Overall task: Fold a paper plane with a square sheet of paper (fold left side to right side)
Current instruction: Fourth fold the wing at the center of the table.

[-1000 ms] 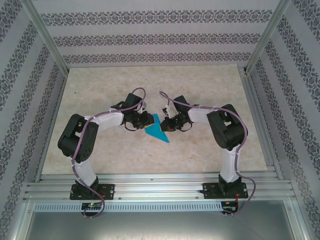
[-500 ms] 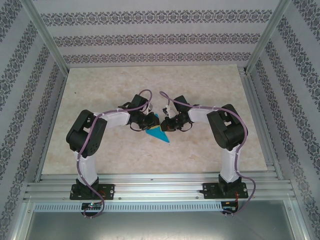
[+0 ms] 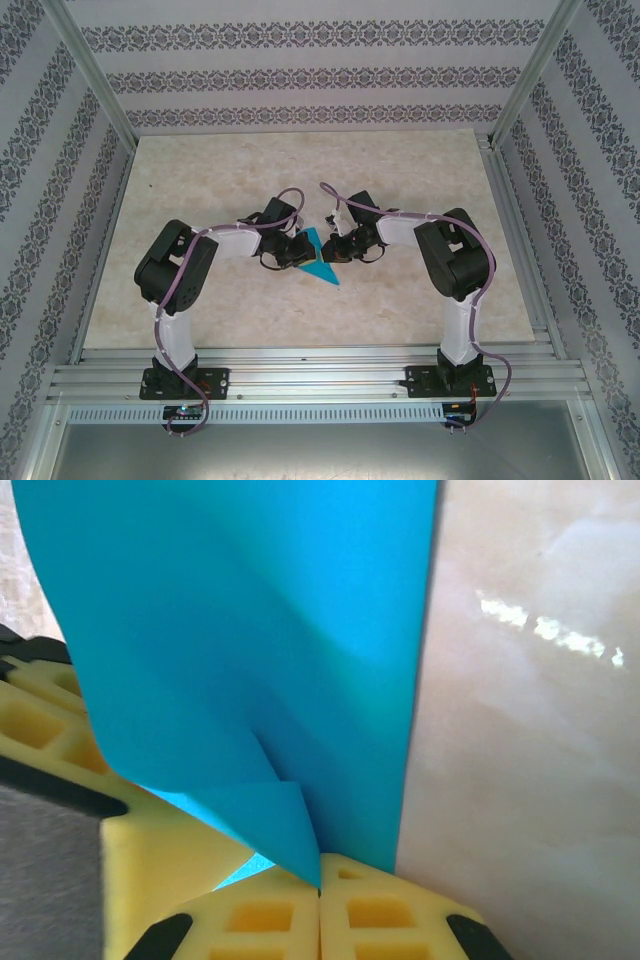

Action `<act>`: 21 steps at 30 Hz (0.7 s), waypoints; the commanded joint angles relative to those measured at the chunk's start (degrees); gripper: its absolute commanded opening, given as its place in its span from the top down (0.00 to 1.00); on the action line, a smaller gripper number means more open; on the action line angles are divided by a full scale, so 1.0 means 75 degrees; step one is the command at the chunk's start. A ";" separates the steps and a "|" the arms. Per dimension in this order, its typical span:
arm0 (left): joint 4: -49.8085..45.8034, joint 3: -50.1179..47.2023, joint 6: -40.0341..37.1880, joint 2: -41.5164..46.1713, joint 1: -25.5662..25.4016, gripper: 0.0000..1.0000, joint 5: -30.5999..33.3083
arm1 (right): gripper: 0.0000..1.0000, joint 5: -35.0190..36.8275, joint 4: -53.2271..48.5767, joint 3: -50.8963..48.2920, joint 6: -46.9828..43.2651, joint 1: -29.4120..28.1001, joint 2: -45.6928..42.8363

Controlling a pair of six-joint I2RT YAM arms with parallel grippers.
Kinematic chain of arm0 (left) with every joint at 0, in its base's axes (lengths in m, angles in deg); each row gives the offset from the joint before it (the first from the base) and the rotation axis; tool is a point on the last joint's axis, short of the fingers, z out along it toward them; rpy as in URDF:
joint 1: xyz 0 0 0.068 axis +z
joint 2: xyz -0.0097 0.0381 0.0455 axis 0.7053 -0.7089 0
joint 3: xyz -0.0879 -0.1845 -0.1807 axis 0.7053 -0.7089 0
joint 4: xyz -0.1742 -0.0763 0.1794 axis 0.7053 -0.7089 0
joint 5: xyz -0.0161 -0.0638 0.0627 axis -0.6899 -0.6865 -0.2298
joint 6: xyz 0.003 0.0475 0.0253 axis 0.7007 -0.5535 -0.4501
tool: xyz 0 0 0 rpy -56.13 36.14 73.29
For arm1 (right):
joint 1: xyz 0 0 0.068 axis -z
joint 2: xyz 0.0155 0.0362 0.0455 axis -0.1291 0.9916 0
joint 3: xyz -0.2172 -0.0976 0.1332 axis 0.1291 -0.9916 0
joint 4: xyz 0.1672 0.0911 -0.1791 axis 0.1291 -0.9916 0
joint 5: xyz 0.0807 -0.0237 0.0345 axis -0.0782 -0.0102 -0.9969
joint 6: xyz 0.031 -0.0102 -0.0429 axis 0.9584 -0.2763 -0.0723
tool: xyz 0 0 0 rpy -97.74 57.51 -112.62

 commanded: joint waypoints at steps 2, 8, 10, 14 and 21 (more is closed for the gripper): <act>0.0150 -0.0127 0.0024 0.0311 -0.0063 0.89 0.0263 | 0.93 0.0413 -0.0145 0.0019 -0.0074 0.0041 0.0222; 0.0813 -0.0271 0.0451 0.0225 -0.0060 0.89 0.0189 | 0.93 0.0413 -0.0141 0.0011 -0.0050 0.0044 0.0200; 0.1068 -0.0366 0.0598 0.0317 -0.0061 0.89 0.0302 | 0.93 0.0413 -0.0142 0.0000 -0.0038 0.0041 0.0187; 0.1435 -0.0562 0.0763 0.0530 -0.0059 0.89 0.0598 | 0.93 0.0416 -0.0137 -0.0017 -0.0049 0.0041 0.0168; 0.1186 -0.0444 0.0524 0.0282 -0.0105 0.90 0.0679 | 0.93 0.0391 -0.0131 0.0003 -0.0018 0.0038 0.0199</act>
